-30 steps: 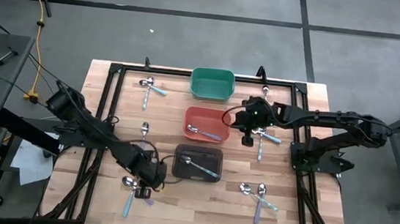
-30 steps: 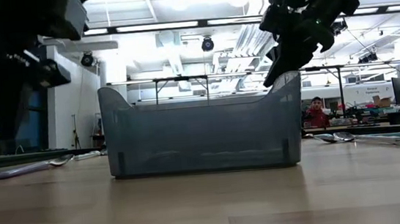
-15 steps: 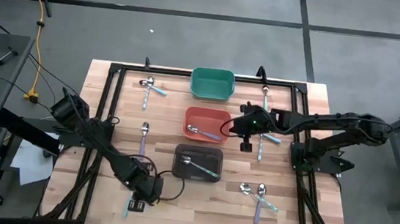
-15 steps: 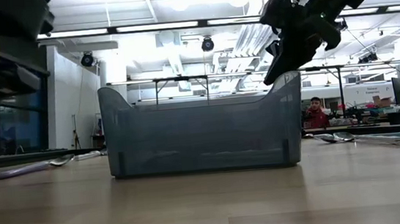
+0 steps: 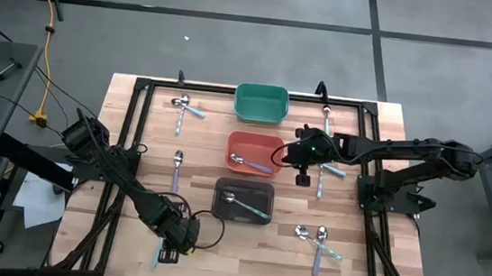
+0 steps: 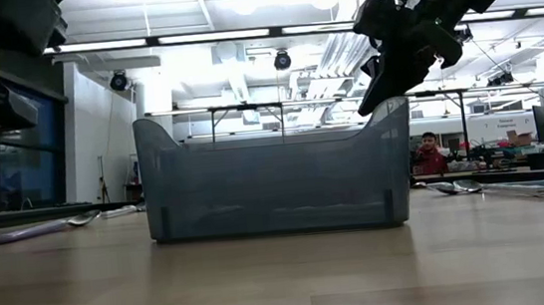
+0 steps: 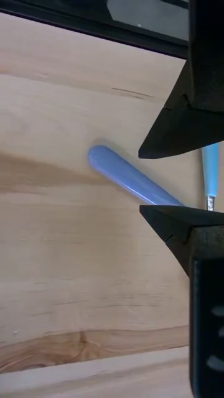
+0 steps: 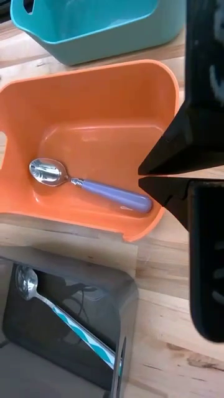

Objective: Sort silverware by color (type)
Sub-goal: Put the bottom left violet spoon into the orange bin

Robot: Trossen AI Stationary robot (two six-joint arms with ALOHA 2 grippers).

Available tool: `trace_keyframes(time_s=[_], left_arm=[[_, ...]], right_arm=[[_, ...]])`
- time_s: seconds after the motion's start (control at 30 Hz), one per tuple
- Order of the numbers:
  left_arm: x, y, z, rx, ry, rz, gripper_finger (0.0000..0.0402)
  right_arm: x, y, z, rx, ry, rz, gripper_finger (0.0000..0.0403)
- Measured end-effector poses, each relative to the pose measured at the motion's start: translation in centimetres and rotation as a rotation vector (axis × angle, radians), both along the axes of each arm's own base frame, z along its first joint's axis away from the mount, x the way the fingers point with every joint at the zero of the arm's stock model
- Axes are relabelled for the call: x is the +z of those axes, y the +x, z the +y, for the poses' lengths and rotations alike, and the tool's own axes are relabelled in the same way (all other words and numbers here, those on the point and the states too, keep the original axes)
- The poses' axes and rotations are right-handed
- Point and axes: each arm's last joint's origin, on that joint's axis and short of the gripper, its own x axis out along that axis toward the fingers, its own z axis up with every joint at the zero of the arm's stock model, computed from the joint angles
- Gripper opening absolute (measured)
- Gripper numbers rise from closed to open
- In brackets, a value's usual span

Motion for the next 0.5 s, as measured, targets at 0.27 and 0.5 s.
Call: trace_keyframes(time_s=[0.27, 0.5], left_arm=[[0.11, 0.26, -0.24, 0.013, -0.027, -0.027, 0.0124], [-0.03, -0.08, -0.69, -0.022, -0.007, -0.038, 0.0124]], right_arm=[[-0.13, -0.14, 0.02, 0.002, 0.001, 0.02, 0.0], [-0.15, -0.15, 0.02, 0.002, 0.001, 0.022, 0.0]])
